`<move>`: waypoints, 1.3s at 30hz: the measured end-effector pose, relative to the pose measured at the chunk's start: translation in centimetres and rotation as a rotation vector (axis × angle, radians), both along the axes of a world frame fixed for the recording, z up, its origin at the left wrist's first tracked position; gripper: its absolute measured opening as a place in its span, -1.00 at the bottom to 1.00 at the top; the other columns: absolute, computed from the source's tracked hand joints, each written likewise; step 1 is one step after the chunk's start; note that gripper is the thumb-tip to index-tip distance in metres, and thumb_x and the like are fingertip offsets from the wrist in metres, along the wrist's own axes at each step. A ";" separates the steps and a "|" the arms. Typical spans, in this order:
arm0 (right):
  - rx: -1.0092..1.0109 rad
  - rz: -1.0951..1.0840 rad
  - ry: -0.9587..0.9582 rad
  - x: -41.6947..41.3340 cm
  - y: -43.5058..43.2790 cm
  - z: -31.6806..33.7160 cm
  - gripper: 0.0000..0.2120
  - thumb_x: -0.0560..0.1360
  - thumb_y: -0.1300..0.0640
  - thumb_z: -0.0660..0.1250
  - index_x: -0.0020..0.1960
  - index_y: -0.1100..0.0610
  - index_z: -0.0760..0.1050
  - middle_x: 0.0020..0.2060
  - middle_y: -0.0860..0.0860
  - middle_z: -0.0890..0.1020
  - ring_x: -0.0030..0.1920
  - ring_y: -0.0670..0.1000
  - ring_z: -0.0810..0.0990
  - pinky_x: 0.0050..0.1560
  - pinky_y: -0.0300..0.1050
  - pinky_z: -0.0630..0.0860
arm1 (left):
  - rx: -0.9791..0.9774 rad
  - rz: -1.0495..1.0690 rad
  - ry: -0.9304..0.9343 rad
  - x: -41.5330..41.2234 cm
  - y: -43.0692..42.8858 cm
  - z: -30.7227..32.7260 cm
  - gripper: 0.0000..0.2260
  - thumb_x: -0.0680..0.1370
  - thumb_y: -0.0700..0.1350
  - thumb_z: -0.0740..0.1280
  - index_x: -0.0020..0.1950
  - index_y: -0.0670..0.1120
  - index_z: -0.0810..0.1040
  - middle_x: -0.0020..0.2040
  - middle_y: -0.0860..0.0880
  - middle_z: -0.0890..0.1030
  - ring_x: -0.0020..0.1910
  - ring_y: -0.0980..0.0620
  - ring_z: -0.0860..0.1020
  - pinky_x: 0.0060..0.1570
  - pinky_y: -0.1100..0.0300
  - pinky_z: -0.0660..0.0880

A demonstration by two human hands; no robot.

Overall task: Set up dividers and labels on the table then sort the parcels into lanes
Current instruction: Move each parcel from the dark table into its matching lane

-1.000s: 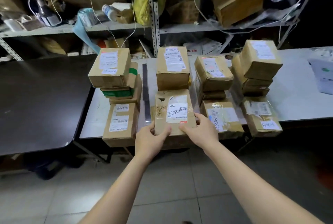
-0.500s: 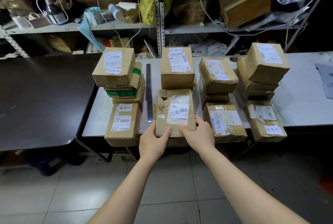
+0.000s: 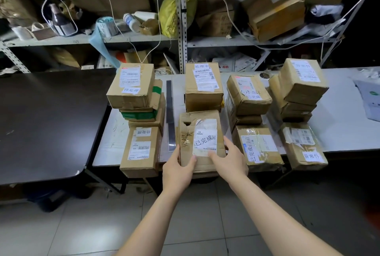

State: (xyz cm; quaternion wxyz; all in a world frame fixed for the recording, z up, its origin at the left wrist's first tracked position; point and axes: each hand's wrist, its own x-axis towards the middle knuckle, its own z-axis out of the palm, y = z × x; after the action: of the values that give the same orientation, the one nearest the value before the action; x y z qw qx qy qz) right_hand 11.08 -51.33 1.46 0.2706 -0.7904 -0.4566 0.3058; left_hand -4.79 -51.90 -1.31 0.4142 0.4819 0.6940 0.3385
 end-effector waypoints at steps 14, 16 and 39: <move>-0.048 -0.049 -0.026 0.8 0.8 0.7 -0.40 0.47 -0.19 0.46 0.44 -0.05 0.42 0.26 -0.01 0.61 0.28 0.10 0.54 0.13 -0.04 0.46 | -0.049 -0.122 -0.204 -1.8 3.8 1.2 -0.36 0.43 0.04 0.56 0.48 0.15 0.45 0.32 0.13 0.57 0.25 0.09 0.55 0.29 -0.02 0.53; -0.035 -0.050 -0.008 1.0 1.0 0.4 -0.37 0.47 -0.19 0.47 0.46 -0.03 0.40 0.30 -0.01 0.59 0.31 0.10 0.52 0.17 -0.03 0.46 | -0.060 -0.125 -0.220 -1.8 4.7 1.1 -0.37 0.43 -0.01 0.56 0.48 0.12 0.46 0.30 0.10 0.59 0.22 0.07 0.58 0.26 -0.10 0.55; 0.023 0.187 -0.121 5.7 10.3 0.3 -0.26 0.36 -0.31 0.51 0.42 -0.01 0.41 0.22 -0.05 0.57 0.12 -0.03 0.52 -0.04 -0.08 0.46 | 0.052 0.462 -0.378 3.3 -0.4 -0.6 -0.44 0.29 -0.10 0.69 0.11 0.15 0.45 0.13 0.12 0.62 0.08 0.23 0.61 0.04 0.23 0.57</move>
State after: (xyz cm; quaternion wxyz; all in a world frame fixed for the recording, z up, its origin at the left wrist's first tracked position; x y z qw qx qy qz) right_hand 16.76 -40.98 1.79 0.2217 -0.7583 -0.5474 0.2761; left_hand -1.54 -52.31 -1.89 0.4356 0.2501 0.6870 0.5251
